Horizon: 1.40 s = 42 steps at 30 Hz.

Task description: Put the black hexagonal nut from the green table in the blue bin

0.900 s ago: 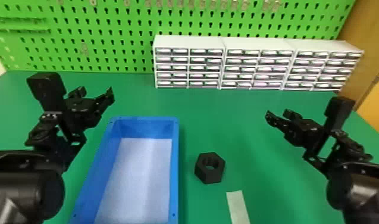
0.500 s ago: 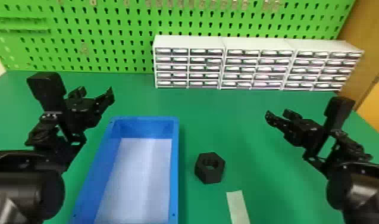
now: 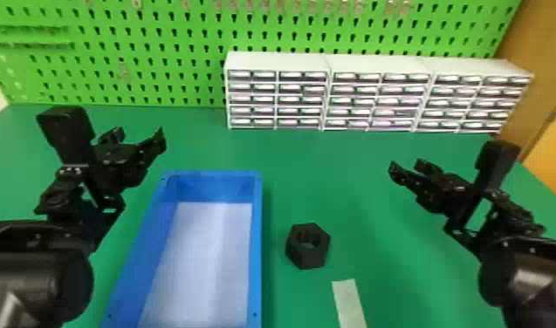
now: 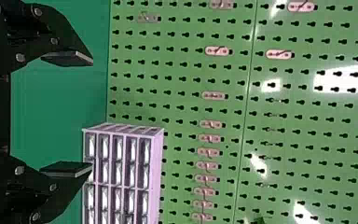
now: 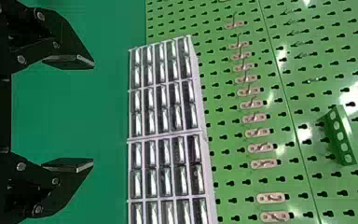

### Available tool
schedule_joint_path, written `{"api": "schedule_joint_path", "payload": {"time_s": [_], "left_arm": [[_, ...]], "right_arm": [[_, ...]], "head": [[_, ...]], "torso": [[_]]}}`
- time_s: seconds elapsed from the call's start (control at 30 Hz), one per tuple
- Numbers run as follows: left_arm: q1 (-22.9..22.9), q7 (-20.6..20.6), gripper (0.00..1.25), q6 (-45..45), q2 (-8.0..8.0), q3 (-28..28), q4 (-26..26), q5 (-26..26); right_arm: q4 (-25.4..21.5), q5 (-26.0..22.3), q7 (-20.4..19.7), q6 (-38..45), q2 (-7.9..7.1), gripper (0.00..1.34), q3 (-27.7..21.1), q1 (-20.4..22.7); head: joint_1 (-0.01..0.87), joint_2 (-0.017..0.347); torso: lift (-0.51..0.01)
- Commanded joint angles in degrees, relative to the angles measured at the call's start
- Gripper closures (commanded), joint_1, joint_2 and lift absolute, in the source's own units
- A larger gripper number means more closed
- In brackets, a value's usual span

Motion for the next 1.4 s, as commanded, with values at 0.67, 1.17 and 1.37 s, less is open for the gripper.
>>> {"api": "schedule_joint_path", "payload": {"time_s": [0.67,1.17,1.37], "left_arm": [[3.77,0.08,0.45,-3.16,-0.09,3.51,1.67,2.53],[4.3,0.08,0.45,-4.22,-0.09,3.51,2.9,2.71],[4.21,0.08,0.45,-4.22,-0.09,2.98,2.9,2.71]], "right_arm": [[-1.93,-1.63,0.09,16.26,-5.12,0.51,5.98,-4.88],[-2.28,0.22,0.09,26.37,-4.68,0.51,11.95,-10.06],[-1.49,-0.14,0.09,29.18,-4.32,0.51,15.29,-10.94]], "head": [[0.691,0.009],[0.691,0.009],[0.691,0.009]], "torso": [[-0.097],[-0.097],[-0.097]]}}
